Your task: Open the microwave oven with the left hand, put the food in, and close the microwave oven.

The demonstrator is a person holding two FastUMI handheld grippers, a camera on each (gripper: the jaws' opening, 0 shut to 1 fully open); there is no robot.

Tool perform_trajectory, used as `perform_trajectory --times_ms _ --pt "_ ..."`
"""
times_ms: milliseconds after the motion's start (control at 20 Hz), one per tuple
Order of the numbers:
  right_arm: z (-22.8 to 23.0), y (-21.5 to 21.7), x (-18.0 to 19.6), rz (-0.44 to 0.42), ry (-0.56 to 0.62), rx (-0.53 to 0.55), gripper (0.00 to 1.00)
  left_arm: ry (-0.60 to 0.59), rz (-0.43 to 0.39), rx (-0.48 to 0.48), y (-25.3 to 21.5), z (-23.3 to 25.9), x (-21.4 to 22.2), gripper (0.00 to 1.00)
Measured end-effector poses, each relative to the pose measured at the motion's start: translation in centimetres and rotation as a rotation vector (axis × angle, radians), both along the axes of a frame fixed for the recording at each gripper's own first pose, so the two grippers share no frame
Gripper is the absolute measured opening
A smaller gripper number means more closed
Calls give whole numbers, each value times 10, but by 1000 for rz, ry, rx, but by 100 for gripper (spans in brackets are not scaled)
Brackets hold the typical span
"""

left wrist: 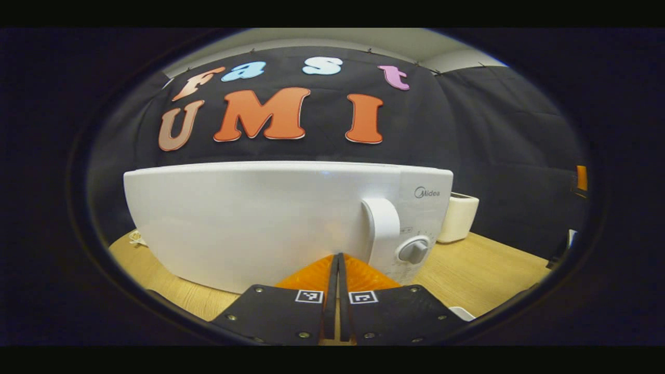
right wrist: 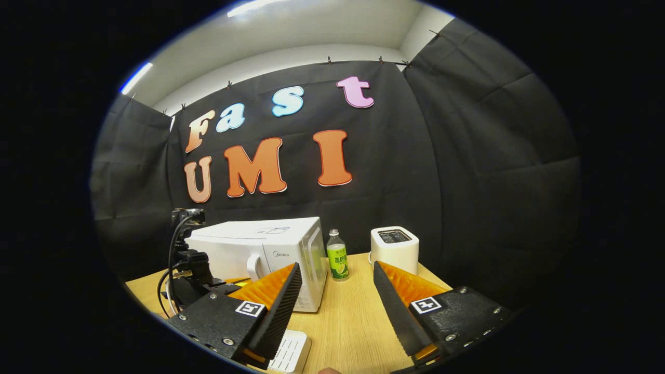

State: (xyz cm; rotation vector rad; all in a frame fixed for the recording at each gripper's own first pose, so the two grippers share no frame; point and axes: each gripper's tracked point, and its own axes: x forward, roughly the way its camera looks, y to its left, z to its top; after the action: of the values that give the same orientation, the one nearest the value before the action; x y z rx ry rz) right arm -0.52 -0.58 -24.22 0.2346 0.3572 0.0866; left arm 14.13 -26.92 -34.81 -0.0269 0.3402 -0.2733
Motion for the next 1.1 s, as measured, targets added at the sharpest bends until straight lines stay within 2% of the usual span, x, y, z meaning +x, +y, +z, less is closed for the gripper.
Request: perform_trajectory --times_ms 100,150,200,250,300,350,450,650,700,750,800,850,900,1000,1100 --pt "2 3 0 2 5 14 87 2 -5 2 0 -1 1 3" --pt "3 6 -1 4 4 22 87 0 -4 5 0 0 1 0" --pt "5 8 -4 6 0 28 87 3 -3 9 -1 -1 0 3" --pt "6 9 -7 5 -3 28 87 5 -3 10 0 -1 0 0" --pt "7 8 -9 3 -5 25 87 6 -10 11 0 -2 0 7" --pt "9 9 -9 1 -7 20 87 9 -18 -3 -1 -2 -1 7" --pt "14 10 -8 -2 -13 12 87 4 -16 -13 4 3 -2 0" --pt "20 13 -9 -7 -16 18 87 -40 -39 -41 9 26 -15 2" --pt "23 14 -8 -5 -18 17 87 -52 -41 -33 14 33 -20 14" --pt "26 14 -9 -6 -23 13 87 -69 -40 -24 20 43 -25 20" --pt "32 15 -7 -5 -31 7 87 -91 -39 -22 28 55 -30 31" --pt "38 15 -5 -5 -41 -2 87 -111 -35 -21 36 69 -34 36" --pt "44 15 -2 -4 -52 -13 87 -131 -30 -21 46 85 -39 50" --pt "58 14 -3 -8 -73 -38 87 -168 -20 -17 69 116 -50 63" --pt "74 17 2 -5 -92 -52 87 -207 1 5 95 148 -62 67"
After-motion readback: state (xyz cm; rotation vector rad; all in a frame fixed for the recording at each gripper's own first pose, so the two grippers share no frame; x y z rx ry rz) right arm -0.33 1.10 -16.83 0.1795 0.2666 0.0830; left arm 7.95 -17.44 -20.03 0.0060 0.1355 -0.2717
